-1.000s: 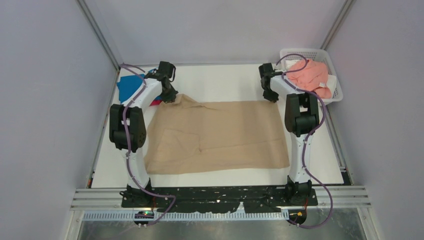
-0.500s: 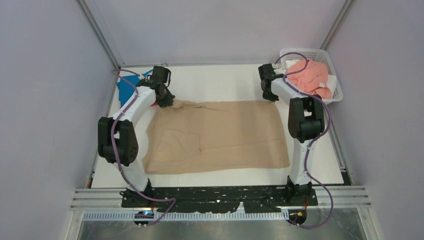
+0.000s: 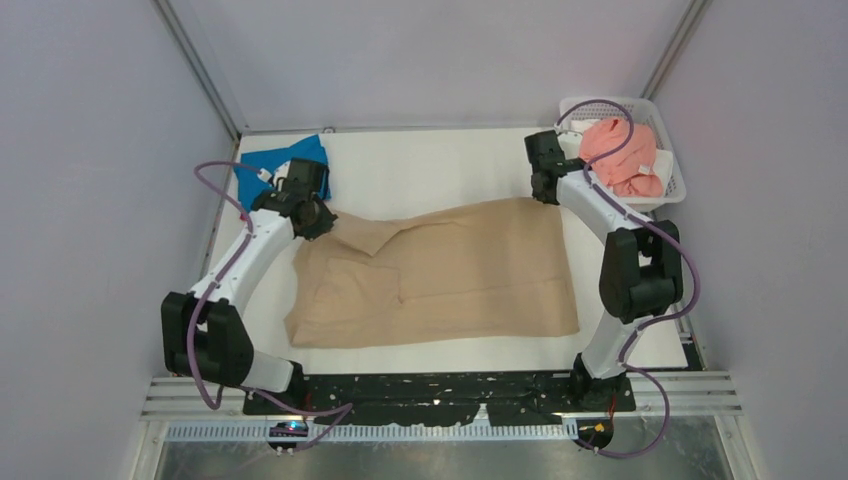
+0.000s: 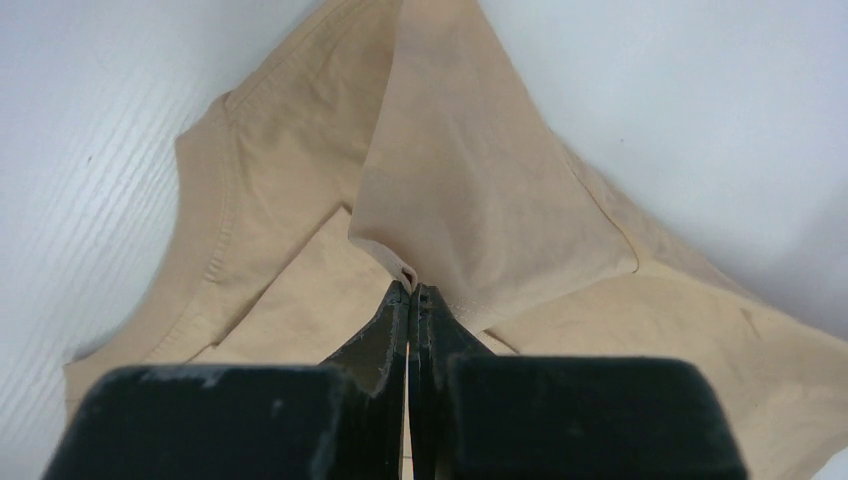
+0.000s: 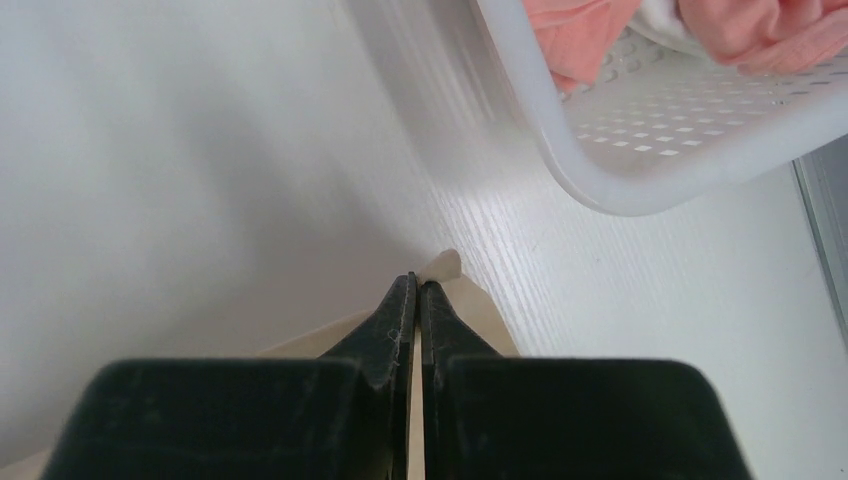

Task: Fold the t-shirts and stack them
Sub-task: Fold the other side of the tshirt into a rectangle

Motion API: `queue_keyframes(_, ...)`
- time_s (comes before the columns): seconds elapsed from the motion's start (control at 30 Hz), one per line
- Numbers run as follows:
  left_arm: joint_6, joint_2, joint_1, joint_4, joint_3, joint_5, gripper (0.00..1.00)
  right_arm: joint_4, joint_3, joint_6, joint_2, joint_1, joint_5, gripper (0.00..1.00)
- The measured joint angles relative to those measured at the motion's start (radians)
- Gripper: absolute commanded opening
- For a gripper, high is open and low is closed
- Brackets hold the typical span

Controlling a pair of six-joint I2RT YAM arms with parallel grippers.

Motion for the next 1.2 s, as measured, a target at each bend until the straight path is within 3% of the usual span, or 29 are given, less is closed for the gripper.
queue_keyframes(0.7, -0.011, -0.428, -0.016, -0.107, -0.288, -0.041, 0.00, 0.040, -0.191, -0.067, -0.175, 0.024, -0.026, 0.05)
queue_keyframes(1.2, -0.026, -0.505, -0.016, -0.105, -0.428, 0.029, 0.00, 0.061, -0.345, -0.074, -0.288, 0.025, -0.040, 0.06)
